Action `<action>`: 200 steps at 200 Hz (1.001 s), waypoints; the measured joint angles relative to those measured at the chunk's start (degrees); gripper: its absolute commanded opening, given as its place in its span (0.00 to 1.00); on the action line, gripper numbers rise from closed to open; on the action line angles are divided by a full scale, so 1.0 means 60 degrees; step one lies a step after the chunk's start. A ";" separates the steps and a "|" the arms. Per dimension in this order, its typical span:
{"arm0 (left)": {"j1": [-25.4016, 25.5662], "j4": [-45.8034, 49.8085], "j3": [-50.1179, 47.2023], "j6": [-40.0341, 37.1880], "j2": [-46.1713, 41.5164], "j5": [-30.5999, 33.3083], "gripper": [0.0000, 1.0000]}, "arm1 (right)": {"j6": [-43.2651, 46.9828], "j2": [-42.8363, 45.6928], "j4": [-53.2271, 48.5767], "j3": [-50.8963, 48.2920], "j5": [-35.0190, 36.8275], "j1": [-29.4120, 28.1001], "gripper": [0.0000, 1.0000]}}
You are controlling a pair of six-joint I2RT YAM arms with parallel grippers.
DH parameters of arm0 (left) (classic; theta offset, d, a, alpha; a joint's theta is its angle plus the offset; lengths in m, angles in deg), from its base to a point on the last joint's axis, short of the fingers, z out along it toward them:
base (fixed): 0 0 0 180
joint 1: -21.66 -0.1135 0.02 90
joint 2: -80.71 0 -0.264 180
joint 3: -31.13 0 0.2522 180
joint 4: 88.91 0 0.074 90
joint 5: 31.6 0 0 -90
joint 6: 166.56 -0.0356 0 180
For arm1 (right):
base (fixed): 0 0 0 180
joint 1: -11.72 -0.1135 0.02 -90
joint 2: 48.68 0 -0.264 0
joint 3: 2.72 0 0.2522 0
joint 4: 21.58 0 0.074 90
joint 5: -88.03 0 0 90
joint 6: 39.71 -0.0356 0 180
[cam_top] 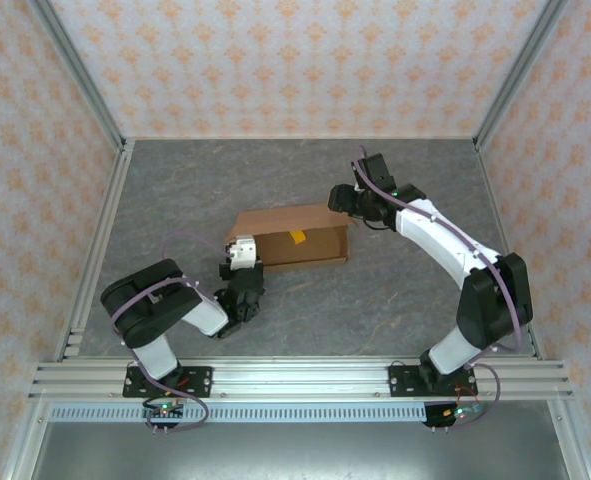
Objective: Fold the paper box
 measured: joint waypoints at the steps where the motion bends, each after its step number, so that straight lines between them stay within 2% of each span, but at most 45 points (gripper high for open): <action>1: 0.0011 0.0044 -0.0004 0.0022 -0.0022 0.0000 0.25 | -0.0007 0.0000 0.0007 -0.0004 0.0000 0.0000 0.63; 58: 0.0087 0.1370 -0.0113 0.0834 -0.1067 0.0044 0.34 | -0.0193 0.0233 0.0306 -0.0579 -0.0080 0.0000 0.61; 84: 0.0244 0.2528 -0.0135 0.1326 -0.1843 0.0051 0.40 | -0.0197 0.0251 0.0295 -0.0812 -0.0146 -0.0029 0.62; 113: 0.0441 0.4353 -0.0135 0.2011 -0.3209 -0.0091 0.42 | -0.0193 0.0255 0.0306 -0.0820 -0.0157 -0.0047 0.61; 134: 0.0444 0.5923 -0.0146 0.2539 -0.4615 -0.0725 0.43 | -0.0193 0.0255 0.0310 -0.0820 -0.0157 -0.0047 0.61; 167: 0.0444 0.8947 0.0025 0.3085 -0.7337 -0.2277 0.48 | -0.0186 0.0255 0.0339 -0.0820 -0.0157 -0.0091 0.60; 186: 0.0401 1.0961 0.0729 0.3340 -0.8488 -0.2994 0.50 | -0.0182 0.0255 0.0339 -0.0820 -0.0153 -0.0127 0.60; 200: 0.0044 1.2335 0.1643 0.3493 -0.8837 -0.3599 0.50 | -0.0153 0.0255 0.0339 -0.0820 -0.0149 -0.0168 0.61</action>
